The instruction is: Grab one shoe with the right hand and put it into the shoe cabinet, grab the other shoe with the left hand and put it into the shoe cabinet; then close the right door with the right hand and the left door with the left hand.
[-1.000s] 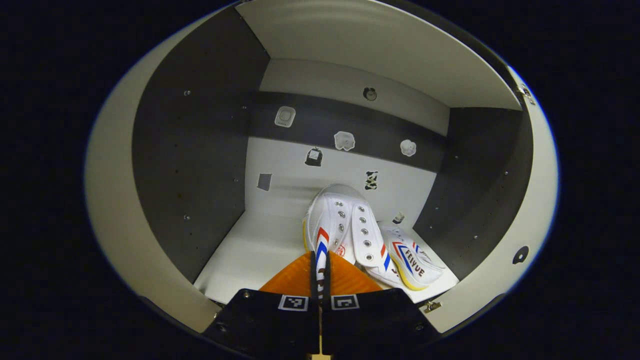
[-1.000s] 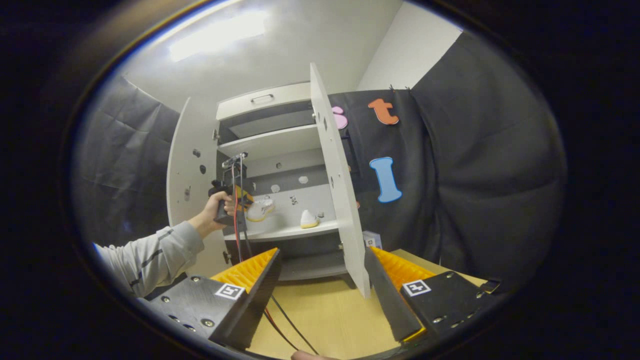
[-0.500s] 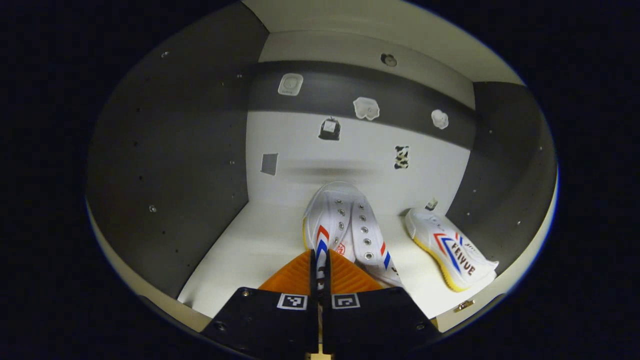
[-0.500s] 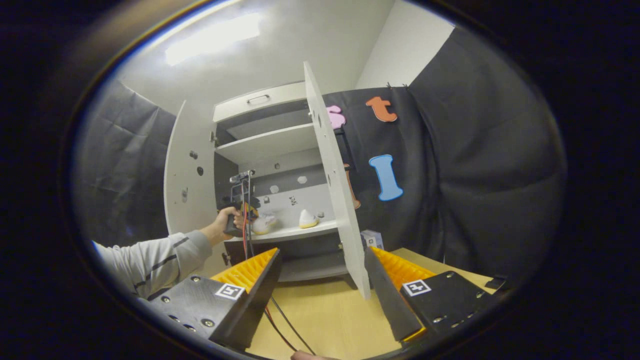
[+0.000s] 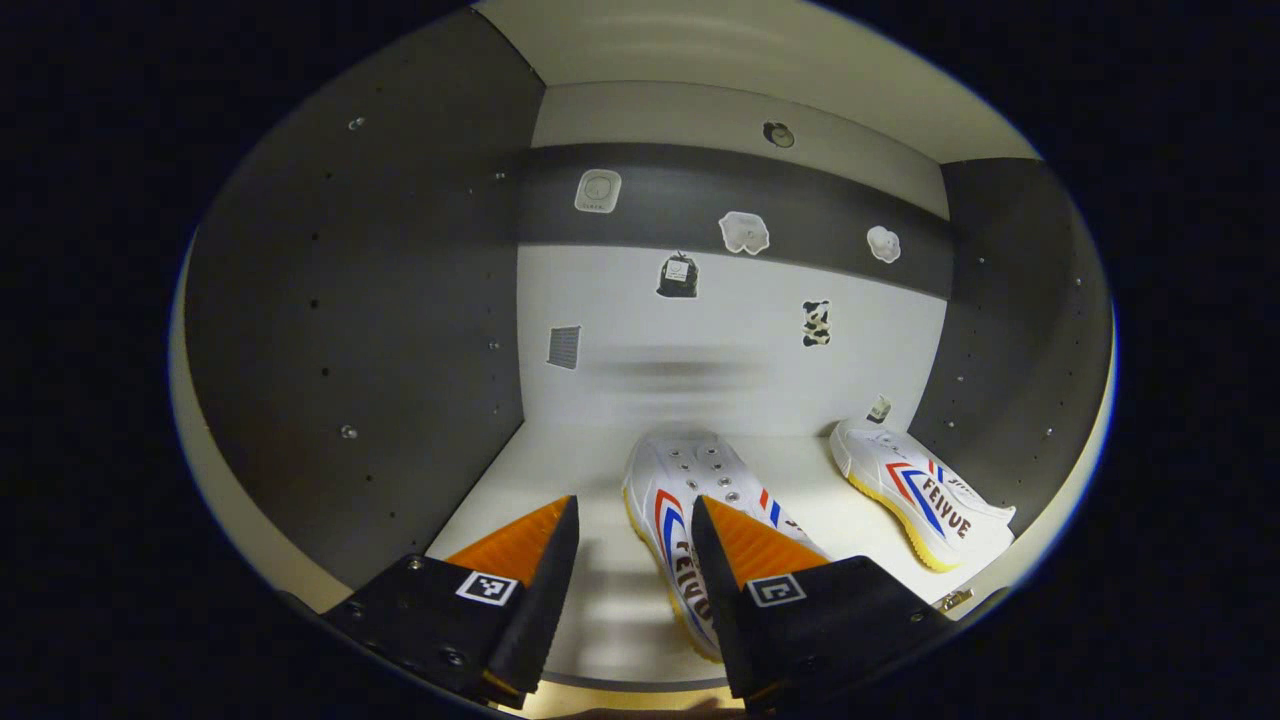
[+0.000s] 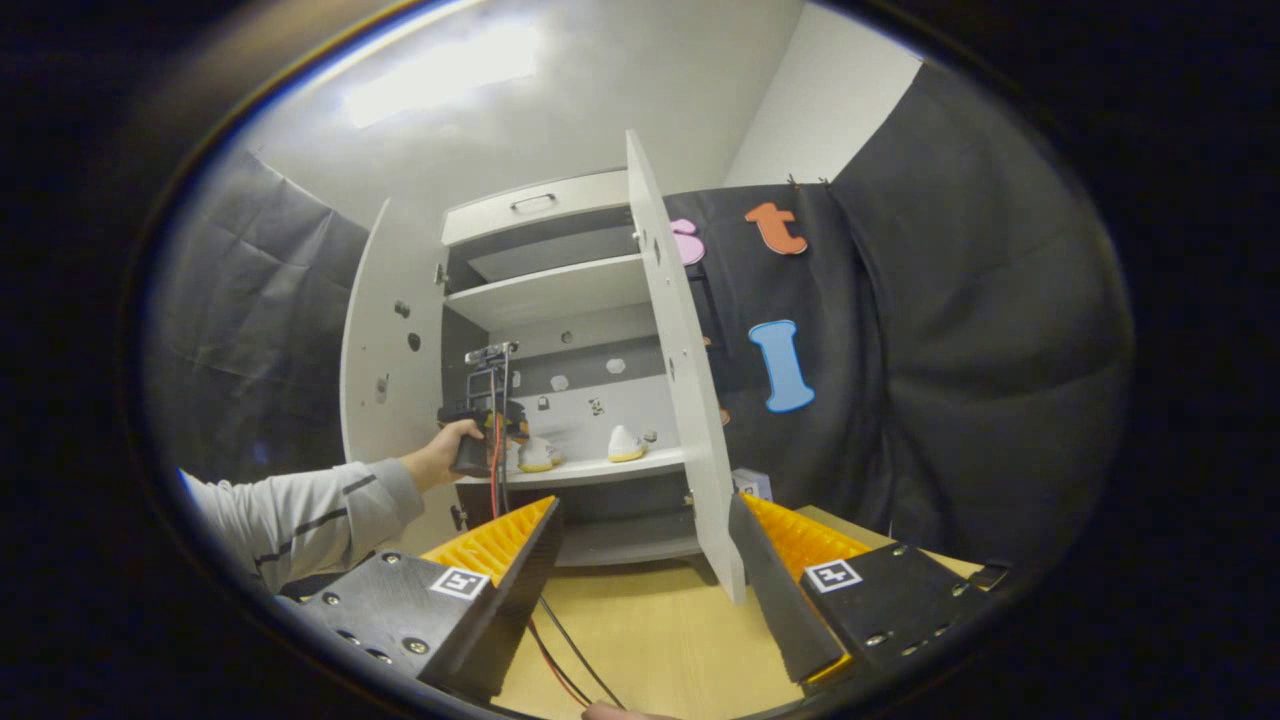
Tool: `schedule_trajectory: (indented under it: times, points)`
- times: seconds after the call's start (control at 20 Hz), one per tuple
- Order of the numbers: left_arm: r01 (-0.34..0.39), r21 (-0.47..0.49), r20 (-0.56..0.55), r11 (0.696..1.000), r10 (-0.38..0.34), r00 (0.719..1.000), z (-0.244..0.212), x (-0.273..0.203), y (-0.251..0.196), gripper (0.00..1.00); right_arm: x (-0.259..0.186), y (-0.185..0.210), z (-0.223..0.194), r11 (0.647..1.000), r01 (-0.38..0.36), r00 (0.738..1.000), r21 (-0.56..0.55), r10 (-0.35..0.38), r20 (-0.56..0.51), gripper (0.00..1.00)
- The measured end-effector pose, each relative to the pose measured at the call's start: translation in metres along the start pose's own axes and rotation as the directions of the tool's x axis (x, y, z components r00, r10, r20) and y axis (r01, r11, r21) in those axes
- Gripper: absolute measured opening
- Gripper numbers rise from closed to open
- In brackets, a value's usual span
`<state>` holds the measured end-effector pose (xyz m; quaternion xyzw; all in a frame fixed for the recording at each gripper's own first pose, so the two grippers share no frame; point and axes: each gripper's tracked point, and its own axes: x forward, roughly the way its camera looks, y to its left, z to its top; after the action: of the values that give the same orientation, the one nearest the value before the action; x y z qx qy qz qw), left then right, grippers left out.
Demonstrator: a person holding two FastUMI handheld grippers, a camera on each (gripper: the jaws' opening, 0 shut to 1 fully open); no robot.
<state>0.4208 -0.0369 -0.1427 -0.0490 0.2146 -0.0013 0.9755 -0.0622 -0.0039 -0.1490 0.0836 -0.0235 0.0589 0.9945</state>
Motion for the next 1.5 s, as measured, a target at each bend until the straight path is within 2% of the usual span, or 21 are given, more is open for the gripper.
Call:
schedule_trajectory:
  times: [0.1,0.25,0.3,0.35,0.4,0.55,0.7,0.75,0.8,0.9,1.15,1.2,1.25,1.3,1.4,1.45,1.5]
  points:
    - [0.016,-0.014,0.002,1.0,-0.016,1.0,0.004,-0.016,-0.006,0.71,-0.004,0.005,0.001,1.0,-0.007,1.0,-0.023,0.007,0.001,0.94]
    - [0.067,-0.001,0.025,0.998,-0.067,0.997,0.014,-0.052,-0.019,0.72,-0.007,0.012,0.008,0.999,-0.011,1.0,-0.049,0.012,0.022,0.99]
    - [0.099,0.005,0.03,0.995,-0.099,0.995,0.013,-0.065,-0.028,0.79,-0.008,0.013,0.008,0.998,-0.01,1.0,-0.056,0.012,0.025,0.99]
    - [0.116,0.004,0.028,0.993,-0.116,0.993,0.012,-0.078,-0.031,0.73,-0.009,0.016,0.008,0.998,-0.013,1.0,-0.063,0.015,0.027,0.94]
    - [0.13,0.008,0.037,0.991,-0.13,0.991,0.012,-0.091,-0.033,0.74,-0.009,0.017,0.008,0.998,-0.009,1.0,-0.07,0.011,0.027,0.99]
    - [0.168,0.039,0.031,0.985,-0.169,0.985,0.001,-0.131,-0.037,0.79,-0.009,0.021,0.005,0.996,-0.007,1.0,-0.094,0.01,0.024,0.99]
    - [0.173,0.096,0.128,0.98,-0.184,0.975,0.003,-0.16,-0.027,0.79,-0.005,0.024,-0.001,0.995,-0.017,1.0,-0.095,0.018,0.012,0.99]
    - [0.153,0.124,0.171,0.98,-0.173,0.97,0.004,-0.171,-0.019,0.82,-0.002,0.024,-0.006,0.995,-0.017,1.0,-0.095,0.017,0.002,0.94]
    - [0.137,0.136,0.204,0.981,-0.163,0.965,0.003,-0.182,-0.011,0.86,-0.001,0.021,-0.006,0.995,-0.011,1.0,-0.097,0.01,-0.002,0.99]
    - [0.134,0.156,0.248,0.979,-0.17,0.954,-0.005,-0.206,-0.004,0.97,0.001,0.015,-0.007,0.995,0.005,1.0,-0.1,-0.006,-0.007,0.99]
    - [0.171,0.171,0.273,0.97,-0.214,0.938,-0.034,-0.262,0.0,0.96,0.006,0.0,-0.01,0.996,0.054,0.998,-0.073,-0.055,-0.018,0.98]
    - [0.183,0.158,0.284,0.97,-0.222,0.933,-0.04,-0.274,0.001,0.96,0.005,-0.002,-0.01,0.995,0.059,0.998,-0.078,-0.061,-0.019,0.94]
    - [0.174,0.163,0.292,0.971,-0.215,0.932,-0.048,-0.288,0.005,0.96,0.006,-0.004,-0.009,0.994,0.059,0.998,-0.092,-0.061,-0.019,0.94]
    - [0.169,0.167,0.302,0.971,-0.214,0.929,-0.057,-0.302,0.012,0.96,0.007,-0.006,-0.008,0.992,0.06,0.998,-0.11,-0.062,-0.016,0.99]
    - [0.165,0.142,0.352,0.976,-0.205,0.913,-0.066,-0.334,0.021,0.96,0.01,-0.014,-0.003,0.991,0.058,0.998,-0.123,-0.059,-0.008,0.99]
    - [0.167,0.125,0.372,0.978,-0.202,0.906,-0.071,-0.347,0.026,0.94,0.014,-0.022,-0.002,0.991,0.07,0.997,-0.111,-0.072,-0.012,0.94]
    - [0.178,0.101,0.393,0.979,-0.204,0.897,-0.078,-0.36,0.029,0.95,0.017,-0.031,-0.002,0.992,0.08,0.996,-0.099,-0.083,-0.025,0.94]
